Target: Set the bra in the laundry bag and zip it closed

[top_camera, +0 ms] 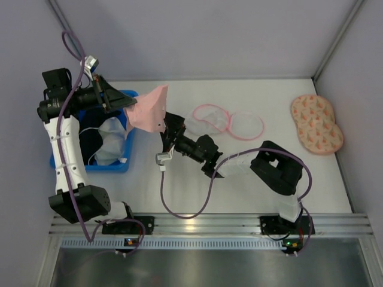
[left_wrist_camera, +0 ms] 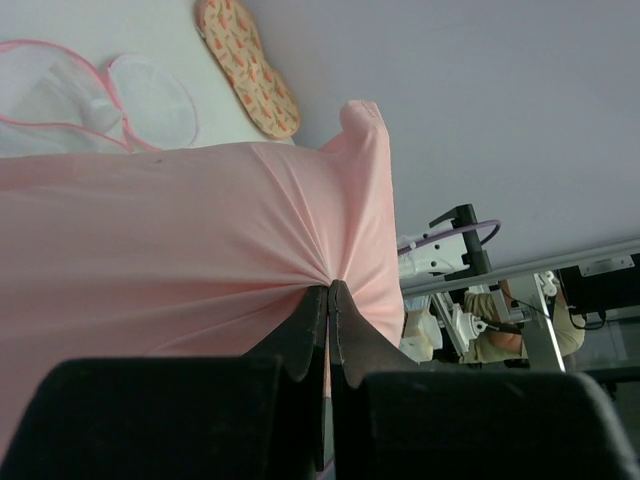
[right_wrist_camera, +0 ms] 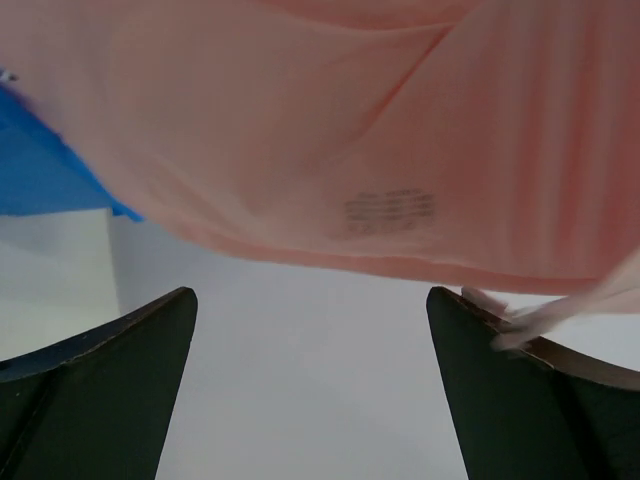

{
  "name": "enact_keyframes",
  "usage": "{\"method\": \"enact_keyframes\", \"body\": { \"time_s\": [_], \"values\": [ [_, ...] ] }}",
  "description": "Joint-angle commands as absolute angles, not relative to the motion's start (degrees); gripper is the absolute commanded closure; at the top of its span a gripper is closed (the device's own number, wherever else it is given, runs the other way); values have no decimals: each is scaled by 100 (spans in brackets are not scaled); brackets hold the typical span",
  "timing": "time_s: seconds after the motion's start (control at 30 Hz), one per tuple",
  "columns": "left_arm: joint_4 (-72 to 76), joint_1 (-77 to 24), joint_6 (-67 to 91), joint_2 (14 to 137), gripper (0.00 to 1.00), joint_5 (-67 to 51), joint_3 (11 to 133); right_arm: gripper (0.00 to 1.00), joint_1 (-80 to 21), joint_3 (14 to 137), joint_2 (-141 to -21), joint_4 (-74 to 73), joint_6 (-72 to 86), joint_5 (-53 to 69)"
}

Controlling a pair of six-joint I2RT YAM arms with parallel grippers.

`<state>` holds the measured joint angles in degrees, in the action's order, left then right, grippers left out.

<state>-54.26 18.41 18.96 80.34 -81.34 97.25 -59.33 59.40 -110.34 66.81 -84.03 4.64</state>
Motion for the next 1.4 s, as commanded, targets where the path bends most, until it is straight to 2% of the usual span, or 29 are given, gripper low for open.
{"method": "enact_keyframes", "body": {
  "time_s": [0.0,0.4,0.87,1.37],
  "values": [
    [-5370,1819,1890,7823,100,-8429,9607,1,-6222,6433,-10740,9361,-8428,264],
    [-5370,1828,1881,7928,100,-8455,9545,1,-6460,5326,-10029,9791,-8569,-342],
    [-5379,1828,1881,7954,100,-8350,9378,3,-6460,6249,-9985,9694,-8561,-571],
    [-5379,1819,1828,7998,100,-8209,9299,2,-6407,6161,-9545,9589,-8517,-861]
  ]
}}
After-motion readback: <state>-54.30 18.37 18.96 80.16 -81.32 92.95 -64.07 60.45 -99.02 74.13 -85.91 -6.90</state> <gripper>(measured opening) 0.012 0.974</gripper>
